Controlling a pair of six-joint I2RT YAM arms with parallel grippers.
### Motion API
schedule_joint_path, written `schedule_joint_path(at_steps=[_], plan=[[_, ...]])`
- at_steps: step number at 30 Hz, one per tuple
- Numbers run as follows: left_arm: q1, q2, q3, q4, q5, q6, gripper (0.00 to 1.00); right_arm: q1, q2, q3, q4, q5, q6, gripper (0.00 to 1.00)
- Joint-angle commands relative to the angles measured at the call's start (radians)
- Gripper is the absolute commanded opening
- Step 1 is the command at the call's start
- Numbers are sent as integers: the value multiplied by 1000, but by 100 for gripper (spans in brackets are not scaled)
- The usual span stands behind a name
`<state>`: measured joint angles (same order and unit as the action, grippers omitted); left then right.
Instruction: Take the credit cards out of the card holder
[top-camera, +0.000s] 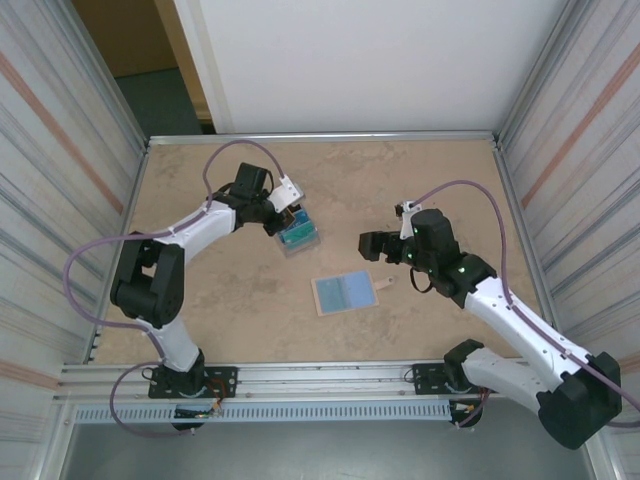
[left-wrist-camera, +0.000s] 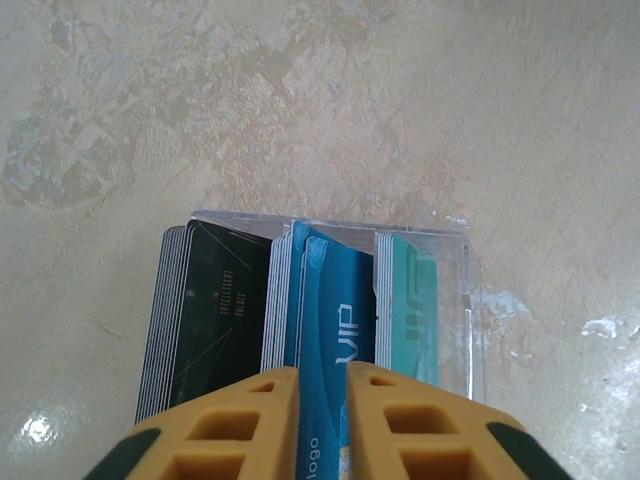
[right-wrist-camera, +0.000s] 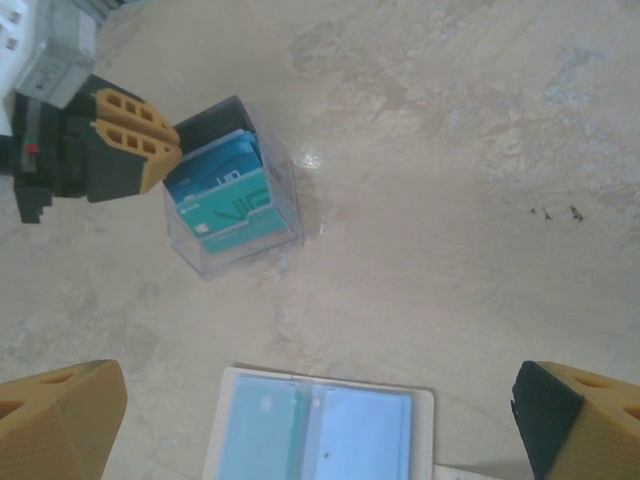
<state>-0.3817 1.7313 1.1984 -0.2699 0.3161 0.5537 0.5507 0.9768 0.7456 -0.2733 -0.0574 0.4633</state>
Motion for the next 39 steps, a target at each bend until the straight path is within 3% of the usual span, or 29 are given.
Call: schedule_joint_path(at_steps=[1,5,8,11,13,15,24,28,39], plan=[[-12,-98,1,-14,-12,-30,25,34,29,34,-22,13,38,99],[-16,-211,-65,31,-41,-122,38,101,74,50,-57,65,62,94],[-17,-329,-150,87,-97,-223,60,160,113,74,-104,107,86,88],[-19,-464,-256,154,-169,-328,72,226,159,91,-143,145,111,83],[-17,-559,-333,202,-251,-421,88,263,197,99,-160,150,132,79],[-17,-643,-405,232,-324,-500,98,294,235,108,-172,148,145,75],[-16,-966,-628,214,-517,-751,99,440,460,216,-266,182,154,63],[-11,-1066,-689,193,-530,-819,99,475,533,235,-266,180,149,58],[-9,-1104,-722,153,-563,-857,99,477,650,265,-245,186,140,54]])
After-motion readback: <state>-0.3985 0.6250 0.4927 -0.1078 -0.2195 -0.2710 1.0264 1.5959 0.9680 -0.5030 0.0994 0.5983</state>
